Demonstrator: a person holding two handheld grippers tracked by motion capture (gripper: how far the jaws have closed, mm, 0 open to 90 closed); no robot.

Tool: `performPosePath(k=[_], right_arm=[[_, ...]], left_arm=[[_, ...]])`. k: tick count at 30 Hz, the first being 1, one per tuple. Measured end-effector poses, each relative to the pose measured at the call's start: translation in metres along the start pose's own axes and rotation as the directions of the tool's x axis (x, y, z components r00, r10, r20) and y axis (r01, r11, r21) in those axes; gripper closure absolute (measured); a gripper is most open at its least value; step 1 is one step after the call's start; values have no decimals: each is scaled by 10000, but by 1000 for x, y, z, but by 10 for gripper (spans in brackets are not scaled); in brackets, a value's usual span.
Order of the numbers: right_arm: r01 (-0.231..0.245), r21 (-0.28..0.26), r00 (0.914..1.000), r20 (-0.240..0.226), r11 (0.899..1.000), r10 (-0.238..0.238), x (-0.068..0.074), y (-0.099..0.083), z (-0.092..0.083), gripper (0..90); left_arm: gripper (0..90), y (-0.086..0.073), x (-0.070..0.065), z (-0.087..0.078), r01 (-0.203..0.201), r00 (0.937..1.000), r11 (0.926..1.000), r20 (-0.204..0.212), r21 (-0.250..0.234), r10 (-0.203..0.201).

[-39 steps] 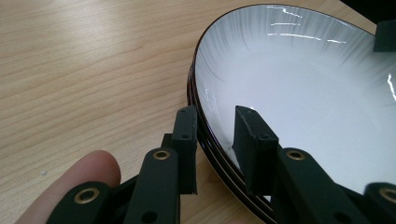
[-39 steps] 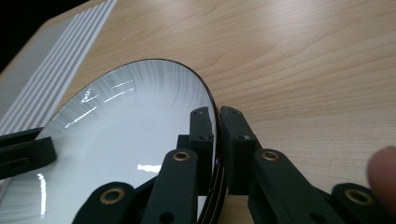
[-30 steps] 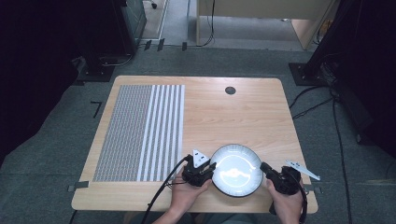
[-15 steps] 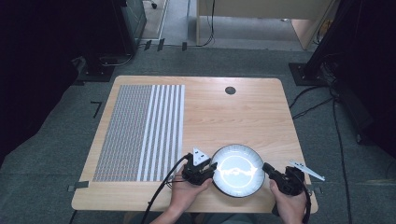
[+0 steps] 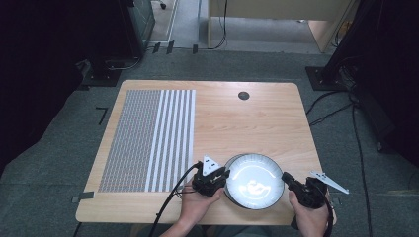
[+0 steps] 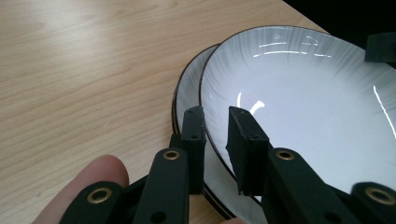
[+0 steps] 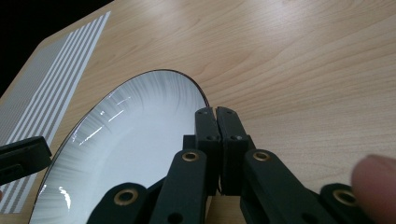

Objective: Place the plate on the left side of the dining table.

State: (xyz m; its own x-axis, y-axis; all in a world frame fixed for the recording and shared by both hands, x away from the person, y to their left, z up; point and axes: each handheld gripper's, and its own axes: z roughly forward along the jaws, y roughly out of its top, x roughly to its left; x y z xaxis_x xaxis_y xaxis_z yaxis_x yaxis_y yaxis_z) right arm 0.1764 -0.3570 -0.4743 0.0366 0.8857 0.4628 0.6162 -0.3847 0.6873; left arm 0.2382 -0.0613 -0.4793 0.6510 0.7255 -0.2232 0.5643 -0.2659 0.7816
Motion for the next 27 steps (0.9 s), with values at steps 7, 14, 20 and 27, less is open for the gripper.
performPosePath(k=[7,14,20,27], right_arm=[[74,42,9999,-128,10000,-73,-2,0,0,889],[-406,556,9983,-389,9976,428,-8,-1,1,803],[-697,1082,9974,-118,9917,714,-3,-5,7,796],[-1627,1368,9853,-297,9772,1682,-5,-7,11,831]], left_arm=[[762,-1,-2,10,50,10000,9989,-57,464,-47],[770,-1,-3,11,72,9999,9991,-144,417,-66],[761,-1,-3,11,62,9999,9992,-91,401,-59],[729,-1,-1,10,141,9998,9992,123,372,-146]])
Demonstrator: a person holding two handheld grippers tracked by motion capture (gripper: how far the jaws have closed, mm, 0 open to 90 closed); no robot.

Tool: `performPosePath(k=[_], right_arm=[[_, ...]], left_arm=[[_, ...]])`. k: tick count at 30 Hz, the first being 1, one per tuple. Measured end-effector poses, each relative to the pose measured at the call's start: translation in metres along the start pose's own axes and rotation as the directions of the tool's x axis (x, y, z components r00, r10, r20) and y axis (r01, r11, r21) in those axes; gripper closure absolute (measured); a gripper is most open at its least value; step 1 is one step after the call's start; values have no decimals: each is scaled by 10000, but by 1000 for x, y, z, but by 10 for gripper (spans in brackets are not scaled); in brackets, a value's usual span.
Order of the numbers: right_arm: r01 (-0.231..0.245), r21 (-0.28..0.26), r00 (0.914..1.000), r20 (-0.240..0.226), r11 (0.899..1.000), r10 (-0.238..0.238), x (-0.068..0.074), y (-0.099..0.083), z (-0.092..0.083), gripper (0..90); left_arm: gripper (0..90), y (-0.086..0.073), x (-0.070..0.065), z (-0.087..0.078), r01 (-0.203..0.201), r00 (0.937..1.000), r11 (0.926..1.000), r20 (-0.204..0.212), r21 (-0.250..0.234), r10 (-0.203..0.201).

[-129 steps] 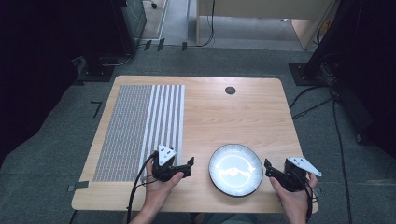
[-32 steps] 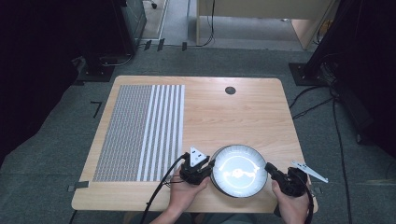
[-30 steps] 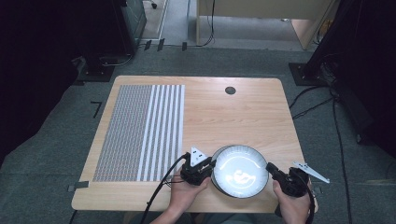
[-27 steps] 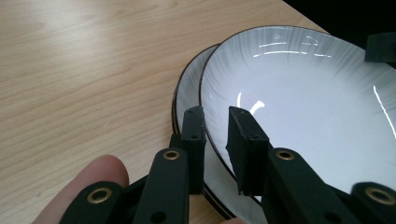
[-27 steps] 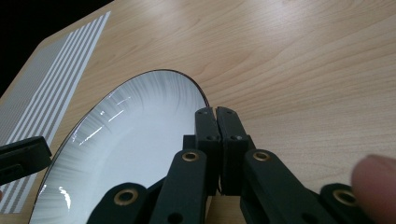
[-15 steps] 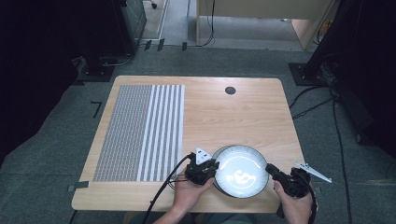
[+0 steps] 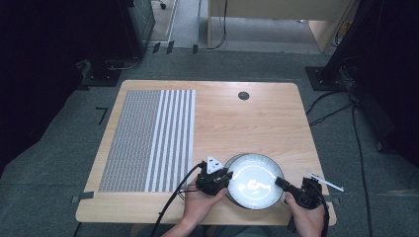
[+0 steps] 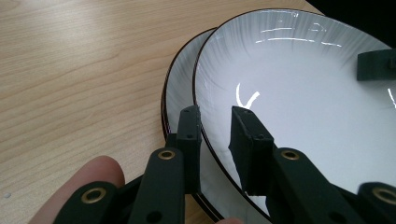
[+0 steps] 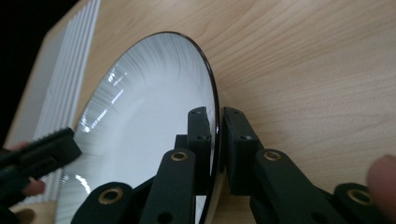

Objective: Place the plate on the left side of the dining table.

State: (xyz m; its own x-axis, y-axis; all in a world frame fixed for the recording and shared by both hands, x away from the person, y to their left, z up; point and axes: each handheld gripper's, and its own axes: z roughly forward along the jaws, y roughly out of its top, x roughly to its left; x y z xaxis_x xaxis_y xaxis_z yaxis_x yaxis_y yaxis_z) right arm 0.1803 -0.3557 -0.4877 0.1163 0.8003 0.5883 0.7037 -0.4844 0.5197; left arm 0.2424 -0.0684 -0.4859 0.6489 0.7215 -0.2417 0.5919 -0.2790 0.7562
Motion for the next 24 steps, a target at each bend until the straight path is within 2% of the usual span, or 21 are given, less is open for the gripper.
performPosePath(k=[1,3,5,7,8,14,18,24], right_arm=[[0,0,10000,0,10000,0,0,0,0,831],[-601,-29,9978,-280,9982,600,-4,0,1,838],[-992,-107,9942,-418,9950,987,-6,1,1,849],[-1079,-166,9929,-521,9940,1069,-8,1,1,848],[-1325,-153,9884,-771,9911,1310,-10,1,0,846],[-1624,-161,9801,-1179,9866,1594,-17,1,-2,845],[-1785,-191,9736,-1480,9838,1737,-18,1,-3,843],[-1790,-301,9678,-1852,9834,1705,-13,2,-6,841]], left_arm=[[721,0,0,0,0,10000,10000,0,0,0],[711,0,0,0,75,9999,10000,120,17,-75],[698,0,1,1,152,9996,9999,233,68,-154],[692,0,1,1,216,9993,9997,287,89,-219],[680,0,1,1,262,9990,9996,361,117,-266],[632,1,4,1,646,9926,9978,1023,172,-661],[654,2,4,0,907,9836,9957,1549,165,-922],[682,7,6,-8,1042,9806,9945,1664,63,-1038]])
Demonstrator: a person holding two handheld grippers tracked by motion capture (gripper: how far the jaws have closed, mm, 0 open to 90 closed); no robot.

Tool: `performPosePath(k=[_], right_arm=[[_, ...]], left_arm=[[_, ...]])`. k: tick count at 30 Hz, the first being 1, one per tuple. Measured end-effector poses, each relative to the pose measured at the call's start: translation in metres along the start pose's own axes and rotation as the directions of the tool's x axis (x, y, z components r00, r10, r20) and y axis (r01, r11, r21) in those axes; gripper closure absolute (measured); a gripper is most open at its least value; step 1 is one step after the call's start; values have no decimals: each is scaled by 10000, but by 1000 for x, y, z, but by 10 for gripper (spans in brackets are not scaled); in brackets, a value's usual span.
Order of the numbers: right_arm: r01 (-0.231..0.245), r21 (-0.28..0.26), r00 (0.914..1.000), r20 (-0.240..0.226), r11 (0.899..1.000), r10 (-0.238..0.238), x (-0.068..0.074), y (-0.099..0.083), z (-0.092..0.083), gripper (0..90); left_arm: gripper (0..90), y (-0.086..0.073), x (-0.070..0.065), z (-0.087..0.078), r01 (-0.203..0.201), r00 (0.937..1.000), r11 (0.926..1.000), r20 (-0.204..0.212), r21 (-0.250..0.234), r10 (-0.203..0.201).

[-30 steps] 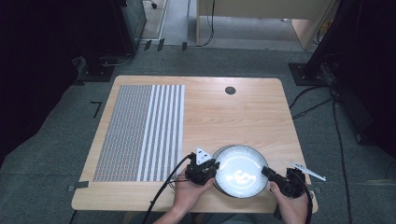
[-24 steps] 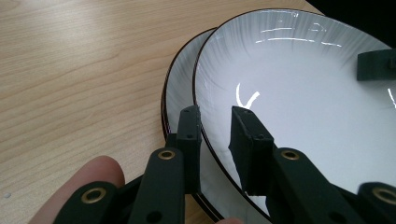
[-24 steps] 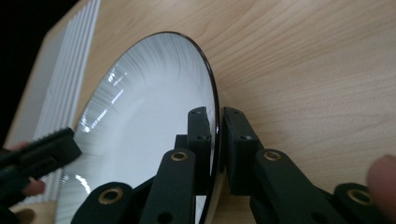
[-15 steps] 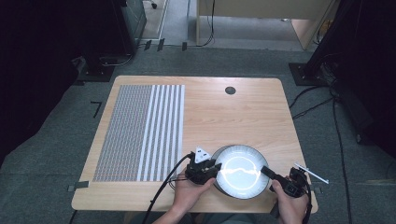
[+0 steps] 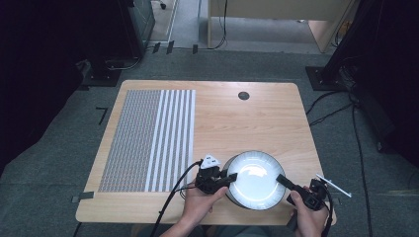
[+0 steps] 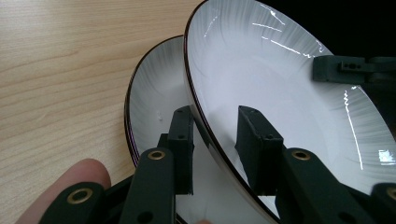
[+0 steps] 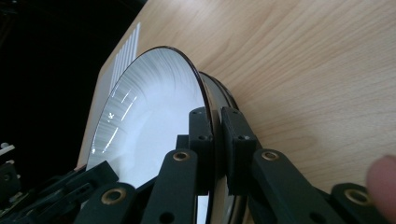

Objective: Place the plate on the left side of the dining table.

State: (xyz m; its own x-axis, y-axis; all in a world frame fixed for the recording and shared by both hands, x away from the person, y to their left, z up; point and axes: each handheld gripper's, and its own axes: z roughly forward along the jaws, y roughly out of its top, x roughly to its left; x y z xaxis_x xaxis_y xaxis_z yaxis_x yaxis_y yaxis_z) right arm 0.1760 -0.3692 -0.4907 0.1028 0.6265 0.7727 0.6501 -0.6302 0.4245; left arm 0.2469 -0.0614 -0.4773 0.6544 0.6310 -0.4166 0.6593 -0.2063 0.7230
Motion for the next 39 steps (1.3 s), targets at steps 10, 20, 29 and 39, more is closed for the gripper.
performPosePath(k=[10,20,29,39], right_arm=[[126,-45,9998,-145,9999,-127,17,-2,2,842],[297,80,9990,-323,9995,-294,37,-3,16,842],[460,238,9984,-345,9987,-452,55,-6,33,843],[751,435,9963,-456,9962,-731,83,-8,59,845]], left_arm=[[699,7,3,-15,145,9998,9997,-150,-214,-148],[709,12,17,-37,354,9987,9983,-361,-457,-371],[715,14,33,-53,575,9967,9966,-531,-588,-606],[718,17,55,-77,785,9923,9923,-884,-955,-870]])
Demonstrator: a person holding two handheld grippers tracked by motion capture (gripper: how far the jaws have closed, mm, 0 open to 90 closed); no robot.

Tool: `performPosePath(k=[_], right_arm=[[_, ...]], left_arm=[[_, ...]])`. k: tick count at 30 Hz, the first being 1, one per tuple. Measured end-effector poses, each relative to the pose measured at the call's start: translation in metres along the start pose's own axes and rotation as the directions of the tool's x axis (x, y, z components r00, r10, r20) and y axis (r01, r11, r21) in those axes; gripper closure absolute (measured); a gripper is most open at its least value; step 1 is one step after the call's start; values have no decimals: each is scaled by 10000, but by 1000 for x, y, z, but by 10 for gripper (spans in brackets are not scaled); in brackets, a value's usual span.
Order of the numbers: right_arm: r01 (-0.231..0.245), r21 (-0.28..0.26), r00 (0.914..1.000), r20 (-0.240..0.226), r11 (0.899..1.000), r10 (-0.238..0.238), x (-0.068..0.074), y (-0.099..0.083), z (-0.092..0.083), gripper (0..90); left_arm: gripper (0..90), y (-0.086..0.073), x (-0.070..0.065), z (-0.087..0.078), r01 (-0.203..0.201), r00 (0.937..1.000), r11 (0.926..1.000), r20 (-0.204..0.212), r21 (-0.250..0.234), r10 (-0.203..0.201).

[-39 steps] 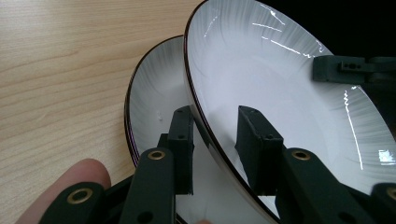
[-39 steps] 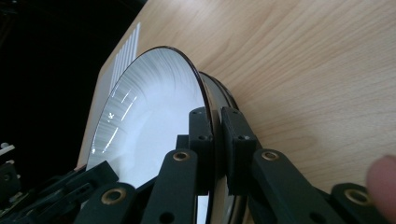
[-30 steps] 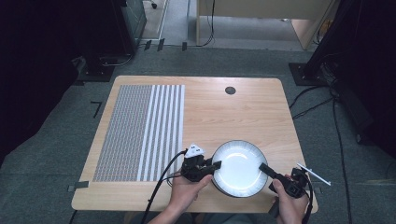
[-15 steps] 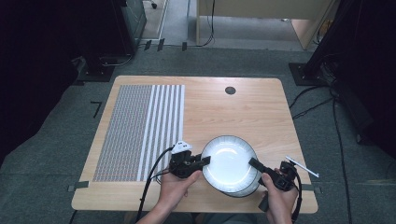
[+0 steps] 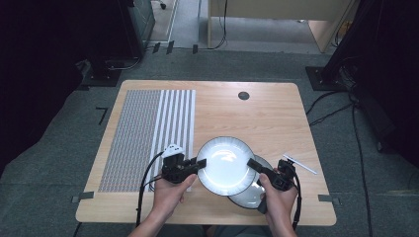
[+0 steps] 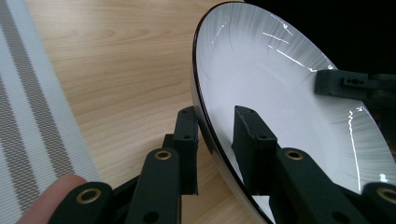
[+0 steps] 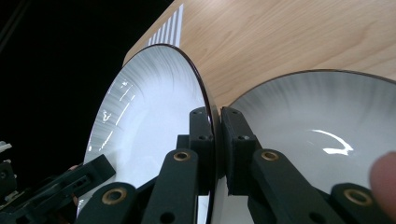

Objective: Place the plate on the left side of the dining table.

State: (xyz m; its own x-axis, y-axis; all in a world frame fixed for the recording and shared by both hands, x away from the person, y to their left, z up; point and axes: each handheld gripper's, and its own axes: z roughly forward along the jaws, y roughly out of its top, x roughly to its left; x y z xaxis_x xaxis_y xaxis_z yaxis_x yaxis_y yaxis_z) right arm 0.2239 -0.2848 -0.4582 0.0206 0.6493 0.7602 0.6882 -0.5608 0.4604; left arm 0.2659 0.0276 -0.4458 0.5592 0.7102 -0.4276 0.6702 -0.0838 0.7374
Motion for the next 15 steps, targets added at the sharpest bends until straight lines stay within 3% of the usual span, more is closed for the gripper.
performPosePath(k=[15], right_arm=[[437,479,9990,-113,9979,-432,38,-6,47,847]], left_arm=[[731,4,45,-31,484,9977,9971,-453,-583,-511]])
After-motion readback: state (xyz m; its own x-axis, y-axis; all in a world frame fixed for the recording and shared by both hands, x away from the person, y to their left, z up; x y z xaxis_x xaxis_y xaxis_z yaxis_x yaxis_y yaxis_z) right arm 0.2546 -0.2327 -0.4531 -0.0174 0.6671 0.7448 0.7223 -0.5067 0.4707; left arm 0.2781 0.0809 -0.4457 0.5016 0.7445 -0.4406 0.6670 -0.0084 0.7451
